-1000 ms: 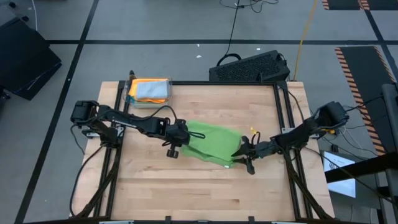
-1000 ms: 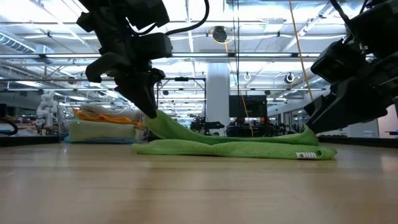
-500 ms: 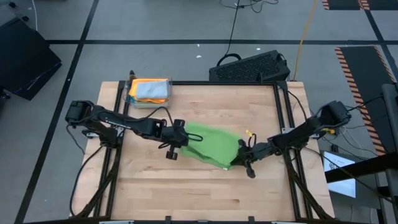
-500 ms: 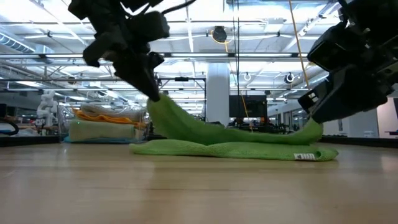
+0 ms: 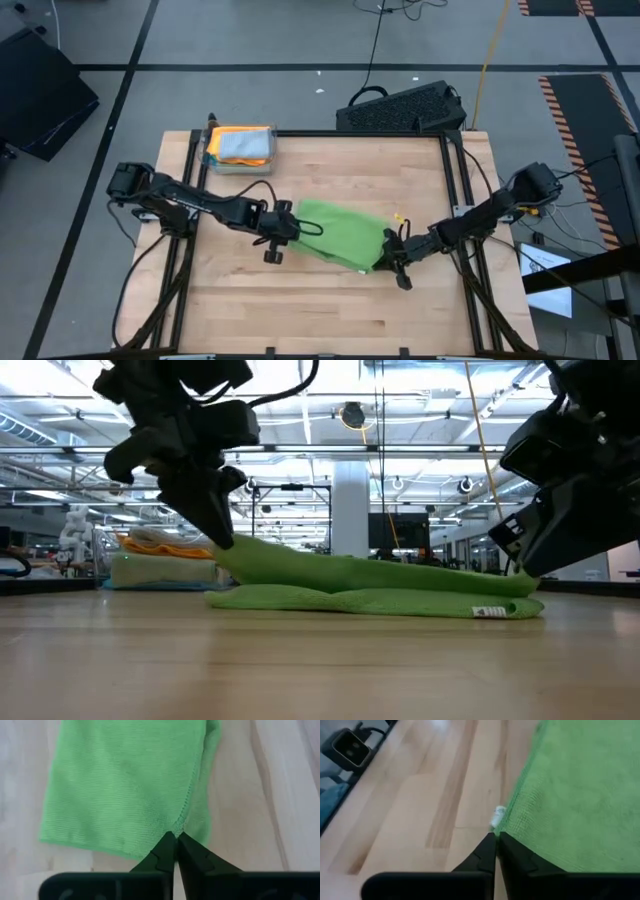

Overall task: Fold microfiber towels
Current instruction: Fold the green microfiber cloth

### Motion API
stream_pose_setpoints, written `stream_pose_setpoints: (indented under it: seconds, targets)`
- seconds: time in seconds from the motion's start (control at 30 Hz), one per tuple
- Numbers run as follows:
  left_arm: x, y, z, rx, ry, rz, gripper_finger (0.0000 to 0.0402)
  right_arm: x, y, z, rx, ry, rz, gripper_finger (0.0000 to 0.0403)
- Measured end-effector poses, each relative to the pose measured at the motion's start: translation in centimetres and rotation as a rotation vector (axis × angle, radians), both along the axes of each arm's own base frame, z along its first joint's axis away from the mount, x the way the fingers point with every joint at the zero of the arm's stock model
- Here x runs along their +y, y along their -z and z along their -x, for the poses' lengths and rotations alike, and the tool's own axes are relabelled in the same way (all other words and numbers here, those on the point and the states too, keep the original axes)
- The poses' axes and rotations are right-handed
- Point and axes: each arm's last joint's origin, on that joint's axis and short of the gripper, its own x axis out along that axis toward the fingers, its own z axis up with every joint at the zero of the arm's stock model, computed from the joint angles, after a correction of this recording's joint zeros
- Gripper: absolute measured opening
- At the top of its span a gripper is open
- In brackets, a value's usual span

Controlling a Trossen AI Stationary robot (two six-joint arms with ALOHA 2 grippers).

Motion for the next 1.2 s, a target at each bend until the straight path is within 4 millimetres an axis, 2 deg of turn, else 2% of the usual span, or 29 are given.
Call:
stream_pose_setpoints:
  seconds: [0.13,0.23,0.3,0.4,0.5,0.57,0.67,0.8,0.9,0.97,1.2]
  targets:
    - [-0.1,0.9,0.6,0.026,-0.011,0.054,0.0038,0.2,0.0,-0.1,0.001,-0.029,-0.045,0.0045]
    - [-0.2,0.8,0.7,0.050,-0.026,0.114,0.0063,0.3,-0.5,0.0,0.011,-0.087,-0.117,0.0070]
    - [0.0,0.4,1.0,0.083,-0.047,0.126,0.0083,0.2,-1.0,0.1,0.009,-0.117,-0.150,0.0086]
    - [0.5,-1.2,1.1,0.062,-0.081,0.149,0.0112,-0.4,-1.9,0.4,-0.019,-0.096,-0.111,0.0108]
    - [1.3,-2.7,0.6,-0.043,-0.094,0.149,0.0137,-1.3,-2.6,0.5,-0.084,-0.010,0.003,0.0122]
    - [2.1,-3.8,-0.4,-0.196,-0.136,0.112,0.0146,-2.0,-2.7,0.3,-0.140,0.070,0.090,0.0124]
    - [4.1,-4.3,-2.0,-0.355,-0.231,0.030,0.0147,-3.1,-2.1,0.1,-0.173,0.147,0.170,0.0120]
    - [7.5,-3.1,-2.6,-0.342,-0.308,-0.015,0.0138,-4.8,-1.0,-0.3,-0.161,0.274,0.231,0.0105]
    - [9.5,-1.6,-3.0,-0.303,-0.324,0.033,0.0137,-5.4,-0.3,-0.7,-0.158,0.296,0.251,0.0091]
    - [9.8,-0.1,-3.4,-0.263,-0.300,0.052,0.0136,-5.8,0.3,-1.1,-0.164,0.308,0.266,0.0081]
    - [9.0,3.5,-4.6,-0.178,-0.205,0.026,0.0136,-7.2,2.3,-1.9,-0.151,0.353,0.313,0.0042]
